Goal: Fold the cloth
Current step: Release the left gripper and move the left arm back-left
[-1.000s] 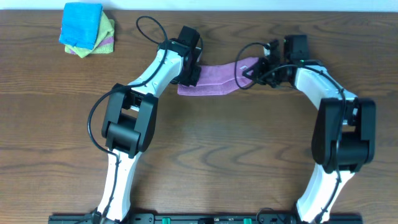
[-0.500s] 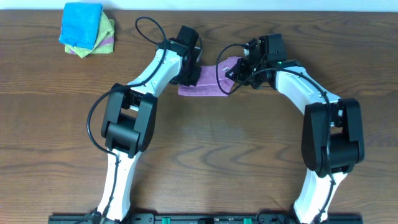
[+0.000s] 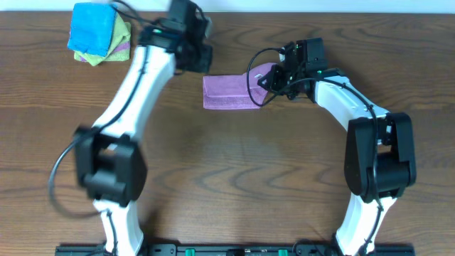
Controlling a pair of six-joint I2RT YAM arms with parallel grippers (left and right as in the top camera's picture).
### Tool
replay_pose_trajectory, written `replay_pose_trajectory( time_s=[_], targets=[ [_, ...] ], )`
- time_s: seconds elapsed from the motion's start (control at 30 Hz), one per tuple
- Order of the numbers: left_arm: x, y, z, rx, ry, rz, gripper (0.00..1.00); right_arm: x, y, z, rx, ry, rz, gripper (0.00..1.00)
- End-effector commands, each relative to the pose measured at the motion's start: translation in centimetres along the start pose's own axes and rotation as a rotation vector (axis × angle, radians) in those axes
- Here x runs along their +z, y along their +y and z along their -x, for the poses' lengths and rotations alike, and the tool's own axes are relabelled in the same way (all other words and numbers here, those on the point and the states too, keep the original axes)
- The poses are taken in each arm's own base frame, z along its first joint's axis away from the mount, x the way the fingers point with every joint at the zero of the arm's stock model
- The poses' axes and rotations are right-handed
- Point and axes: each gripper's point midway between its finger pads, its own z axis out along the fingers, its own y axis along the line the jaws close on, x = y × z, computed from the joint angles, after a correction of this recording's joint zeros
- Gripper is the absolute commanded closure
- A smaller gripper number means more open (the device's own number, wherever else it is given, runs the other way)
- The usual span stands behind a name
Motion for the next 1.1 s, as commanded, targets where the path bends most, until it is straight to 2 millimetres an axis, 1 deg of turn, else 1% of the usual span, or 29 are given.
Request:
replay_pose_trajectory(
  time_s=[0.0,0.03,0.1,0.2,0.37,0.47,0.57,0.63,0.7,0.77,0.9,1.0,1.07],
  targets=[
    [-4.7,-0.7,1.4,-0.009,-0.083,-0.025,0.94,0.7,1.7,-0.7,-0.026,0.01,0.027,0.98],
    [-5.8,-0.7,1.5,-0.01,-0.098,-0.023,0.94,0.8,2.1,-0.8,-0.036,0.01,0.03,0.98],
    [-7.3,-0.5,1.6,-0.016,-0.114,-0.019,0.94,1.3,2.6,-1.1,-0.055,0.007,0.019,0.99],
    [-9.0,-0.2,0.9,-0.03,-0.107,-0.011,0.94,2.2,3.6,-1.8,-0.093,-0.001,-0.006,0.99],
    [-9.4,-0.7,-0.2,-0.038,-0.068,-0.035,0.94,3.4,5.4,-2.6,-0.147,-0.013,-0.014,0.99],
    [-9.6,-0.4,-0.3,-0.045,-0.065,-0.033,0.94,3.8,5.8,-3.1,-0.163,-0.013,-0.022,0.98],
    [-10.4,0.7,-0.1,-0.069,-0.081,-0.03,0.94,4.3,5.9,-3.6,-0.167,-0.001,-0.026,0.99],
    [-11.8,1.9,0.1,-0.099,-0.109,-0.036,0.94,4.5,5.7,-3.8,-0.165,0.005,-0.028,0.99],
    [-13.7,3.3,-0.1,-0.133,-0.13,-0.054,0.94,4.6,5.6,-3.8,-0.164,0.006,-0.03,0.98],
    [-15.3,4.0,-0.6,-0.131,-0.141,-0.084,0.94,4.7,5.5,-3.9,-0.163,0.008,-0.031,0.98],
    [-18.0,5.1,-1.8,-0.164,-0.192,-0.079,0.94,4.9,5.5,-4.1,-0.164,0.014,-0.032,0.99],
    [-19.2,5.5,-3.1,-0.158,-0.247,-0.044,0.94,5.0,5.8,-4.1,-0.171,0.01,-0.026,0.98],
    [-19.3,5.2,-4.6,-0.15,-0.281,-0.036,0.94,5.1,5.8,-4.1,-0.172,0.009,-0.028,0.98]
  ],
)
